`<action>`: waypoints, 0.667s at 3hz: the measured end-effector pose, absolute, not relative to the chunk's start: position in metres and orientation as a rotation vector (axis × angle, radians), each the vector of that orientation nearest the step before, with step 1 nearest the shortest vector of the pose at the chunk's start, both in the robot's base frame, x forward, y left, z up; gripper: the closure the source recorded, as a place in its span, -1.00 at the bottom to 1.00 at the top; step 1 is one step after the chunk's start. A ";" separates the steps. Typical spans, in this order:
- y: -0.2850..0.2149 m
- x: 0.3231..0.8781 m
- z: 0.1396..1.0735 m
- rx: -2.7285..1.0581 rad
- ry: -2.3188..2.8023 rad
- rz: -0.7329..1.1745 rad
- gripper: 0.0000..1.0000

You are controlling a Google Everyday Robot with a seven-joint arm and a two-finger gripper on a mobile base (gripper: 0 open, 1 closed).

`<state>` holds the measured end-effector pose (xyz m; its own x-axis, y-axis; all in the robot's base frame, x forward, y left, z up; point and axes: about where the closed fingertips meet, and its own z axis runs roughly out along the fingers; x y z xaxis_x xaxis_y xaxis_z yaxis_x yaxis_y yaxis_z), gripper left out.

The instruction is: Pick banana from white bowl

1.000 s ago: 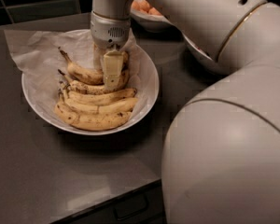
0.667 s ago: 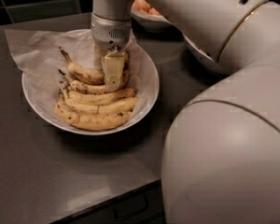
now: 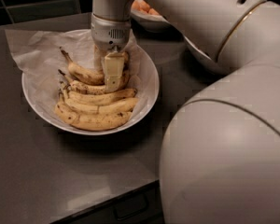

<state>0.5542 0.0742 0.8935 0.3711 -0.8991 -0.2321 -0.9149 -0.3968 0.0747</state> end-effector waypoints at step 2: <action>0.074 0.554 0.894 -2.545 1.687 0.364 -0.12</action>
Offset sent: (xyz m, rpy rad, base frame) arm -0.0242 -0.0323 0.0127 -0.1688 0.1197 0.0815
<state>0.5542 0.0742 0.8935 0.3711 -0.8991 -0.2321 -0.9149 -0.3968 0.0747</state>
